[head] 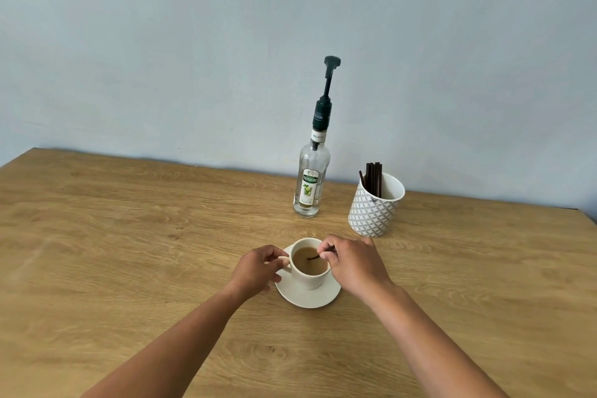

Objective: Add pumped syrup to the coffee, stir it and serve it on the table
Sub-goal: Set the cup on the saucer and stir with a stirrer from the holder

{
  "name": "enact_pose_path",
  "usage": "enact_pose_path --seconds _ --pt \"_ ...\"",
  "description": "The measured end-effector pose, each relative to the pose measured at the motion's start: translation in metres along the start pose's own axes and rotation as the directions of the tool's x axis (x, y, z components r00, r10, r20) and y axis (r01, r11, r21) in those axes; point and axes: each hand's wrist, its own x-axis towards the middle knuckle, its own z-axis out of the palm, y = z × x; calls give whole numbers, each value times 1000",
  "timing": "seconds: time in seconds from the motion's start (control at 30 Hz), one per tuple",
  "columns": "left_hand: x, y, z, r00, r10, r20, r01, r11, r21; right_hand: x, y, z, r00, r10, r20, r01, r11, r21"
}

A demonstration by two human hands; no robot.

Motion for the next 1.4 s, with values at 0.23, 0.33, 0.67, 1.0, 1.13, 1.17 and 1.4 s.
enact_pose_path --seconds 0.23,0.33,0.67,1.0,1.13,1.17,1.4 --pt "2 0 1 1000 -1 -7 1 1000 6 -2 2 -4 999 9 31 -11 998 67" --pt "1 -1 0 1000 2 -4 -2 1000 15 -2 1 1 1000 23 18 -26 990 138" --pt "3 -2 0 1000 -1 0 1 1000 -2 -6 9 2 1000 -12 13 12 999 -33" --pt "1 -1 0 1000 8 -1 -8 1000 11 -4 1 4 1000 -16 8 16 1000 25" --pt "1 -1 0 1000 3 -3 -3 1000 7 -4 5 3 1000 -16 11 16 998 -54" --pt "1 -1 0 1000 2 -4 -2 1000 5 -4 6 2 1000 -16 15 17 998 -62" --pt "0 0 0 1000 1 -5 -1 1000 1 -6 4 -2 999 -14 45 12 999 45"
